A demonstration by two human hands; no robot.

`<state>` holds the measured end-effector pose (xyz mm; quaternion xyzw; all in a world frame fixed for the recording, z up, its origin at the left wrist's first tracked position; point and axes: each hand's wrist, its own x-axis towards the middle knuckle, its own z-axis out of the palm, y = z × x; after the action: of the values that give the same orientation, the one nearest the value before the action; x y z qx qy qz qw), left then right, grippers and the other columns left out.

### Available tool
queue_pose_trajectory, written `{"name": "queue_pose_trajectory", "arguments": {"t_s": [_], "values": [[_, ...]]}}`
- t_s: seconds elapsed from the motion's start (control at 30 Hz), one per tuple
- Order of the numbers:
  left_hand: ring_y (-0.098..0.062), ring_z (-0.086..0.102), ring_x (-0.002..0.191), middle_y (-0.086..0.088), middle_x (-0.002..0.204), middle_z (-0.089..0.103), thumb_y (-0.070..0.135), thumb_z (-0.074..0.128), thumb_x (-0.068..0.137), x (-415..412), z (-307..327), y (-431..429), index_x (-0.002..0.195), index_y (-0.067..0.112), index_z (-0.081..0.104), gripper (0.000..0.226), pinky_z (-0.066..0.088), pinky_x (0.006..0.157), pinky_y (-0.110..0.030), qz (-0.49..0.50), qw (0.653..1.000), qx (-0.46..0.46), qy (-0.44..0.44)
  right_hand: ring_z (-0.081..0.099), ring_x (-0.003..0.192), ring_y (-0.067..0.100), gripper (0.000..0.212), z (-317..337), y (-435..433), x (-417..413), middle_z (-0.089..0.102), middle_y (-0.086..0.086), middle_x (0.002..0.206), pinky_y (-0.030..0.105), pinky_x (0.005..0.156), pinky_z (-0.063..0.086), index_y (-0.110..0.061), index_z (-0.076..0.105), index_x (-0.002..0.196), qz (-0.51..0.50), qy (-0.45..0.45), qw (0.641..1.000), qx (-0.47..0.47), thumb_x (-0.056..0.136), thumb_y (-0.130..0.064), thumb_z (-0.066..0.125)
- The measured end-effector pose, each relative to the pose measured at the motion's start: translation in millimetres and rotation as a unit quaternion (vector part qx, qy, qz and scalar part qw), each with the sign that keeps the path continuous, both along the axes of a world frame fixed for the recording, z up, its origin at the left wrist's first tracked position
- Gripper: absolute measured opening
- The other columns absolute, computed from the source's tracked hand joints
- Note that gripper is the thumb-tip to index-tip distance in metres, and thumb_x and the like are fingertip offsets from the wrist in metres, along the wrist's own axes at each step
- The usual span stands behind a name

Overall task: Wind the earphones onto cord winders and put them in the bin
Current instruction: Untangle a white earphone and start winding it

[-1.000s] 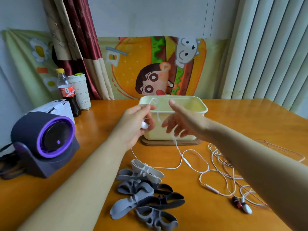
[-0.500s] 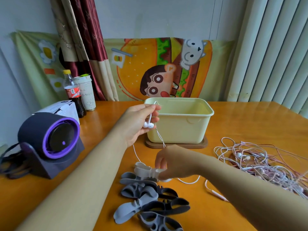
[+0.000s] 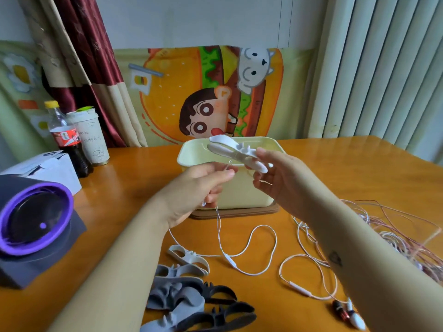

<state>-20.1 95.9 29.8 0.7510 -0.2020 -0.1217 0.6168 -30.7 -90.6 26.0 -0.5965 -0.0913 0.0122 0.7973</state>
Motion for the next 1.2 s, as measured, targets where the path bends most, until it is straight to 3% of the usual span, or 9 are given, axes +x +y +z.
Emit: {"name": "queue_pose_trajectory", "arguments": {"t_s": [0.17,0.4,0.57,0.63,0.7,0.8,0.97,1.1,1.2], "values": [[-0.005,0.031,0.051,0.009,0.058,0.032,0.073,0.069,0.067,5,-1,-4,0.092,0.02,0.067,0.058,0.028,0.057,-0.023,-0.024,0.996,-0.077,0.025,0.045,0.069,0.01,0.017,-8,12,2,0.06,-0.003,0.075,0.019,0.062,0.039,-0.017,0.066,0.082,-0.02,-0.056,0.992,-0.11,0.072,-0.03,0.072],[-0.006,0.033,0.041,0.006,0.047,0.036,0.047,0.053,0.073,10,1,-10,0.068,0.018,0.073,0.035,0.032,0.053,-0.022,0.068,0.972,-0.213,0.071,0.051,0.072,0.008,0.044,-18,20,19,0.059,-0.005,0.079,0.027,0.07,0.04,-0.014,0.059,0.095,-0.121,-0.091,0.978,-0.141,0.071,-0.046,0.077],[-0.005,0.033,0.04,-0.002,0.071,0.035,0.035,0.044,0.091,3,14,-8,0.048,0.022,0.07,0.052,0.029,0.055,-0.026,0.055,0.96,-0.272,0.032,0.059,0.104,0.011,0.05,-39,29,34,0.065,-0.005,0.106,0.034,0.096,0.043,-0.021,0.058,0.119,0.098,-0.022,0.977,-0.186,0.07,-0.028,0.065],[-0.005,0.033,0.041,-0.002,0.077,0.035,0.032,0.038,0.097,4,16,-3,0.044,0.023,0.068,0.062,0.03,0.054,-0.025,0.063,0.955,-0.289,0.013,0.064,0.088,0.016,0.034,-43,25,36,0.067,0.0,0.084,0.033,0.091,0.047,-0.018,0.064,0.109,0.153,0.012,0.978,-0.142,0.075,-0.021,0.062],[-0.005,0.032,0.041,-0.003,0.076,0.037,0.032,0.038,0.098,6,17,3,0.043,0.023,0.067,0.063,0.03,0.055,-0.024,0.079,0.953,-0.294,0.003,0.052,0.057,0.013,0.015,-42,17,36,0.051,-0.001,0.058,0.024,0.067,0.049,-0.015,0.071,0.091,0.187,0.043,0.979,-0.073,0.077,-0.016,0.065],[-0.005,0.034,0.043,0.003,0.068,0.054,0.036,0.049,0.091,18,11,18,0.053,0.022,0.068,0.045,0.027,0.057,-0.026,0.109,0.958,-0.266,-0.008,0.033,0.042,0.005,0.015,-35,-1,37,0.034,-0.008,0.051,0.019,0.049,0.04,-0.016,0.071,0.078,0.164,0.04,0.986,-0.012,0.069,-0.025,0.079],[-0.004,0.054,0.06,0.017,0.07,0.061,0.047,0.057,0.086,22,1,18,0.079,0.032,0.078,0.026,0.043,0.055,-0.016,0.152,0.984,0.017,-0.088,0.022,0.042,0.008,0.021,-9,-21,32,0.025,-0.004,0.051,0.019,0.044,0.026,-0.012,0.066,0.077,-0.004,-0.01,0.998,-0.054,0.079,-0.03,0.058],[0.012,0.057,0.079,0.015,0.094,0.066,0.05,0.058,0.083,20,2,10,0.096,0.024,0.074,0.033,0.043,0.068,-0.008,0.203,0.967,0.02,-0.152,0.026,0.05,0.013,0.029,5,-24,22,0.026,0.0,0.055,0.025,0.052,0.034,-0.015,0.072,0.074,-0.067,-0.084,0.976,-0.192,0.078,-0.04,0.057],[0.0,0.053,0.055,0.016,0.055,0.061,0.041,0.06,0.087,24,3,9,0.078,0.022,0.073,0.024,0.043,0.056,-0.017,0.273,0.95,-0.039,-0.145,0.039,0.051,0.01,0.032,12,-23,11,0.039,-0.004,0.053,0.025,0.056,0.044,-0.017,0.073,0.077,-0.092,-0.127,0.932,-0.327,0.084,-0.043,0.055]]}}
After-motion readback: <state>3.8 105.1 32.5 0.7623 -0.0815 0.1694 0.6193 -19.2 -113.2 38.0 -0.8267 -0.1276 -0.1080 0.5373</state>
